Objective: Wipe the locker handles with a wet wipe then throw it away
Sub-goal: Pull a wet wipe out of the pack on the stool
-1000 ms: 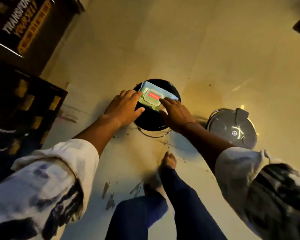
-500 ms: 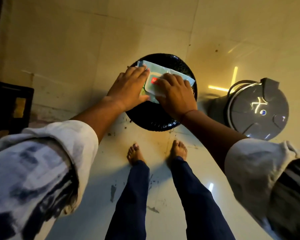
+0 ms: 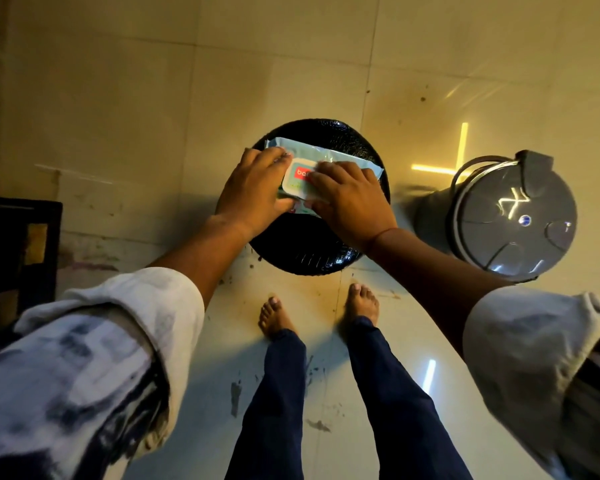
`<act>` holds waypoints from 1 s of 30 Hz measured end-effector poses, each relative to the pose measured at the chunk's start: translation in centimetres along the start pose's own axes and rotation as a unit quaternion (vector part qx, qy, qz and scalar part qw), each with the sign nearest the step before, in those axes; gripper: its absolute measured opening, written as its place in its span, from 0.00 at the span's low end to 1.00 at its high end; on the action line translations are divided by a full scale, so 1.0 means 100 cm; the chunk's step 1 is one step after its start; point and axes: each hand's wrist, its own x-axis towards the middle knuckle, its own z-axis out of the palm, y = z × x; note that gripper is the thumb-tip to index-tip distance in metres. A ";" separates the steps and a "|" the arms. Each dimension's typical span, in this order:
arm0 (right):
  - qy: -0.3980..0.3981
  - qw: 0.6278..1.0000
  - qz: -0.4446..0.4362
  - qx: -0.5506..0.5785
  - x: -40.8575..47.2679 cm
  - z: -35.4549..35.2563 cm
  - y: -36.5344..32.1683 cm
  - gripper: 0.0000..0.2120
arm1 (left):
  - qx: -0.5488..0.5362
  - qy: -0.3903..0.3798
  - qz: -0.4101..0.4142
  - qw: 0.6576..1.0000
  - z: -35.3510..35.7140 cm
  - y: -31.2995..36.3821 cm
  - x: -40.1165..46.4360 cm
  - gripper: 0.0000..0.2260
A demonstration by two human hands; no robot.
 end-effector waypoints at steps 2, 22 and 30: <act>0.004 1.000 0.000 0.004 0.000 0.000 0.001 0.25 | -0.016 0.004 -0.004 1.000 0.001 -0.001 0.000 0.37; 0.179 0.916 0.302 0.193 0.032 -0.025 0.003 0.09 | -0.076 0.012 -0.021 0.997 0.006 0.005 -0.009 0.41; 0.026 0.997 -0.013 -0.075 0.023 -0.011 -0.013 0.08 | -0.057 -0.001 -0.029 0.998 0.007 0.006 0.001 0.43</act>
